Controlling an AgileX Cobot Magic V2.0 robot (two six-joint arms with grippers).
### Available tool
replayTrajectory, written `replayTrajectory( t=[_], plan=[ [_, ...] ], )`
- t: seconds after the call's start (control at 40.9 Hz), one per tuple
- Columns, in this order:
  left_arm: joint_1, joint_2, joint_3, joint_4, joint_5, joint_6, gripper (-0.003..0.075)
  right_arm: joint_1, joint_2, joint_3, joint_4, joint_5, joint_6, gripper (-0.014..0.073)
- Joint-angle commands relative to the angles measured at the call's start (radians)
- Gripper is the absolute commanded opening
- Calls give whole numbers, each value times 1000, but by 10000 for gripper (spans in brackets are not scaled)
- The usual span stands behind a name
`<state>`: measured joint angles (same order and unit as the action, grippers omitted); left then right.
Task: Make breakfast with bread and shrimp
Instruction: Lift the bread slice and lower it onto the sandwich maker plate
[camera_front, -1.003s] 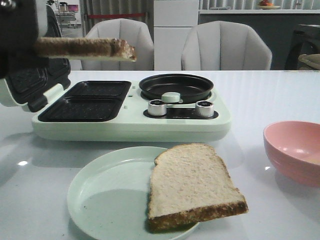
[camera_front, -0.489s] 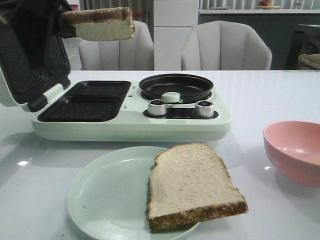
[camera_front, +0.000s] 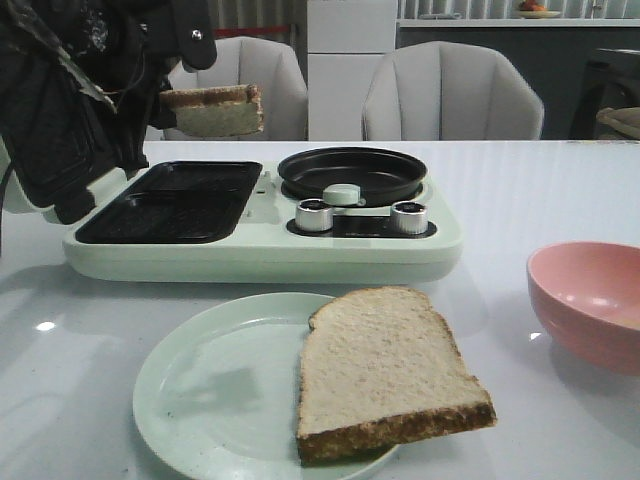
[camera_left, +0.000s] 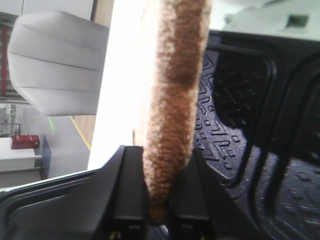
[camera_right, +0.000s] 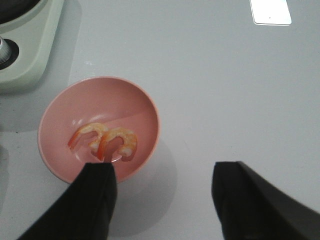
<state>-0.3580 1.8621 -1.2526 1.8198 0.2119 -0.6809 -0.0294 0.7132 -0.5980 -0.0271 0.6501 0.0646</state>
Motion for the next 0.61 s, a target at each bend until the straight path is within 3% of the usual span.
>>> replayTrajectory(
  t=[0.0,0.196,0.269,0.343,0.465,0.587],
  plan=[
    [27,1,-81,37,18,8,100,-6,3,-35,-10,-71,-3,526],
    [57,84,-130,37,4,26,106,-6,3,-35,-10,-71,-3,526],
    [61,98,-133,37,-5,52,141,-6,3,-35,-10,-71,-3,526],
    [63,108,-133,37,-5,58,223,-6,3,-35,-10,-71,-3,526],
    [63,108,-133,37,1,80,432,-6,3,-35,-10,-71,-3,526],
    [63,108,-133,37,17,95,539,-6,3,-35,-10,-71,-3,526]
  ],
)
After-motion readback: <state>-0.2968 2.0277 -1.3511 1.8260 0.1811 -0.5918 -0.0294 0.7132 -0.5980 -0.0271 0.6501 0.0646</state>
